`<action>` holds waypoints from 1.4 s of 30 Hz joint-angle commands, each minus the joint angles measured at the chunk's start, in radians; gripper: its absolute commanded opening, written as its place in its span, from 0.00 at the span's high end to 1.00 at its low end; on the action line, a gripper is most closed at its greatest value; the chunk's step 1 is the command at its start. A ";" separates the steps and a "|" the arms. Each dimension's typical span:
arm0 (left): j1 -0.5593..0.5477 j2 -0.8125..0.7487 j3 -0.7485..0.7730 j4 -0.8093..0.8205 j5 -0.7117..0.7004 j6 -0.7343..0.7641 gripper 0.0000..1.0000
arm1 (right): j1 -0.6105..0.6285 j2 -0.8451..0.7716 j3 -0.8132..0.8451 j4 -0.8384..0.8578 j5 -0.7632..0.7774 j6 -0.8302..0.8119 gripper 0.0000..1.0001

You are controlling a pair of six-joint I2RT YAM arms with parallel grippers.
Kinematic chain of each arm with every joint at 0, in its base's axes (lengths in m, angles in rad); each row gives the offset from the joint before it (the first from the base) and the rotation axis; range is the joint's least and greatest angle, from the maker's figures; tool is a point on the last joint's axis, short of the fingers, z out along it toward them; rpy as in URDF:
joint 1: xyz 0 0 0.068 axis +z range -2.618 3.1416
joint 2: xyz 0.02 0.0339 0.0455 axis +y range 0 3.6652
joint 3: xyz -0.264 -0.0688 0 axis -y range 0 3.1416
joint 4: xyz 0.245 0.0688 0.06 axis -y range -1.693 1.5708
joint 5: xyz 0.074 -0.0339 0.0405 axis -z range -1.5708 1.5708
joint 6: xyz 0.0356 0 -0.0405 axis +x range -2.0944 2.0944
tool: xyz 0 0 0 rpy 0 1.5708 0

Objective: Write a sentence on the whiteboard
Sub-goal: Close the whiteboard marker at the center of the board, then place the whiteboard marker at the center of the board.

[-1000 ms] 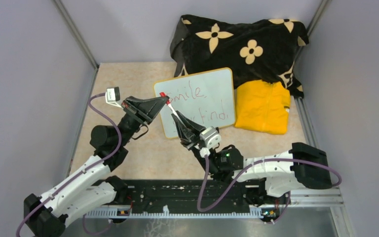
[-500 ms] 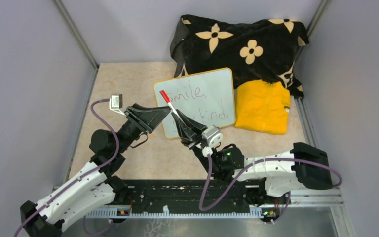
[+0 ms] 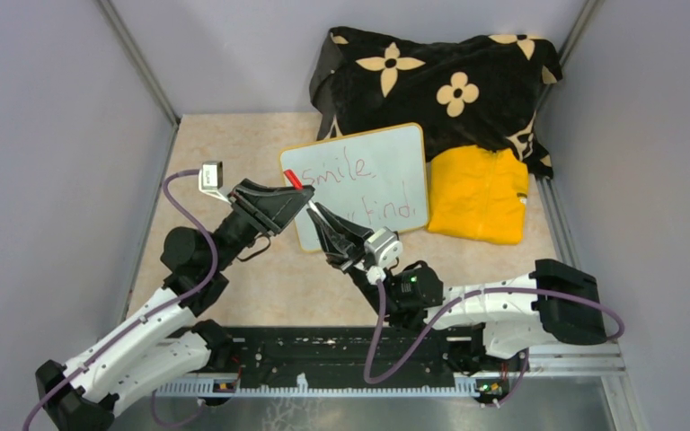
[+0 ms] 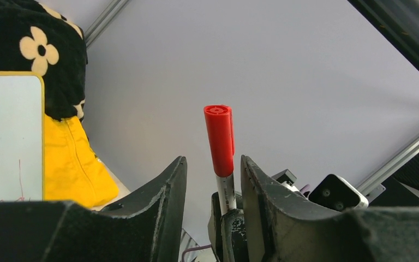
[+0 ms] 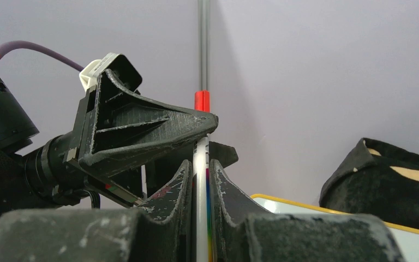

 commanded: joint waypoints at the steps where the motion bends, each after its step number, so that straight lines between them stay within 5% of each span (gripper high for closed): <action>1: -0.003 -0.003 0.027 0.015 0.026 0.030 0.54 | 0.002 -0.023 0.029 0.028 -0.016 0.015 1.00; 11: -0.002 -0.018 0.021 -0.005 0.017 0.048 0.73 | 0.002 -0.016 0.031 0.029 -0.014 0.011 1.00; 16: -0.002 -0.020 0.019 -0.003 0.019 0.060 1.00 | 0.001 -0.025 0.022 0.022 -0.010 0.023 1.00; 19: -0.001 -0.023 0.016 -0.008 0.012 0.062 1.00 | 0.001 -0.037 0.023 -0.009 -0.010 0.038 1.00; 26: -0.001 -0.025 0.023 -0.039 -0.007 0.080 1.00 | 0.002 -0.085 0.026 -0.143 -0.051 0.073 0.55; 36: -0.001 -0.063 0.085 -0.245 -0.105 0.224 1.00 | 0.003 -0.241 0.014 -0.488 -0.069 0.175 0.23; 42: -0.001 -0.048 0.252 -0.594 -0.221 0.434 1.00 | 0.003 -0.408 -0.013 -0.794 -0.052 0.232 0.20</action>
